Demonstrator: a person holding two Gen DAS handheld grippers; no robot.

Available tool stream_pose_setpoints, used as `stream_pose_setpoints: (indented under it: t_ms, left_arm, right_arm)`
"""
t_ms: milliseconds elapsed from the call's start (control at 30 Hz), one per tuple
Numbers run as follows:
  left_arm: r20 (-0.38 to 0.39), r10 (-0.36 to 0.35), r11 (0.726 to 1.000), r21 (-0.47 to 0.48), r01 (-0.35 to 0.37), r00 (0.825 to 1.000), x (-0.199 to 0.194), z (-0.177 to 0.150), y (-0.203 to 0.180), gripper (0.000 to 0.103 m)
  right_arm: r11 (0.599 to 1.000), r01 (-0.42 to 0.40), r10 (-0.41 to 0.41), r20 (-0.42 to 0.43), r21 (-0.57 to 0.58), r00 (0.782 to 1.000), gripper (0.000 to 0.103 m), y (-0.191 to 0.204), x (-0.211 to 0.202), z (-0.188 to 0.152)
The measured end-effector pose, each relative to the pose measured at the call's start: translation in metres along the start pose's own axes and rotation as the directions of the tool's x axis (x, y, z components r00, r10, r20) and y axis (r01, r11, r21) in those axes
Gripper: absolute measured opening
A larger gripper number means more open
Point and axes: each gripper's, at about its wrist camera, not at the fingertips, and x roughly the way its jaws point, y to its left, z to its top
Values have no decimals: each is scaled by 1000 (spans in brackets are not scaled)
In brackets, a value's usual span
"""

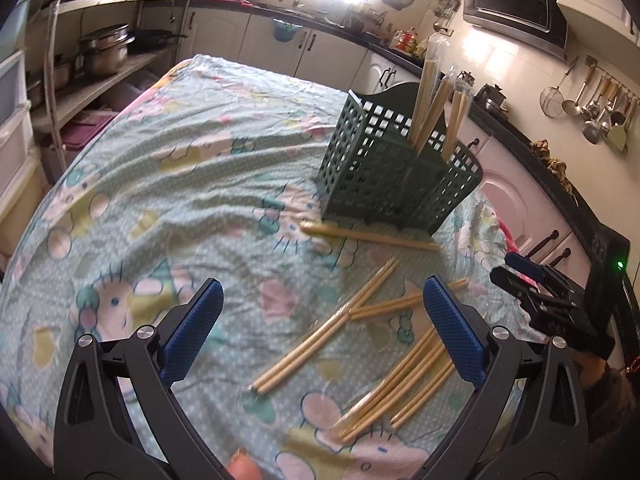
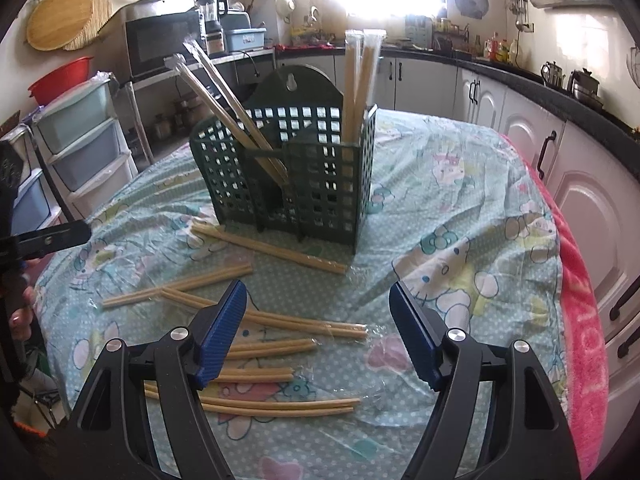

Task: Organize utensils
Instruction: 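Lower both open grippers onto the loose wooden chopsticks on the cloth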

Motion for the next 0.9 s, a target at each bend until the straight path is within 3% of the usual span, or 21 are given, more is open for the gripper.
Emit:
stream_pose_setpoints:
  t_ms: [333,533,767,900]
  left_arm:
    - [-38,19,1000,-10,-19,999,-6,-29,13,91]
    - [-75,-12,999,-40,9,997,-3,-44,20,64]
    - [-110,1,999,-42,-5,994,6,-55,25,62]
    - [-114,5,998,-67,-12,993,9,-60,36,52]
  right_arm:
    - [999,24,-23,-45,37,999,65,-16,18,-10]
    - [999,22,-19,-55,46,998,63,-21,21,-12]
    - [999,19,-17,-71,40,997,61,-23,25,-13]
    - [999,12,-8,-84,45,996,59,-25,29,-15]
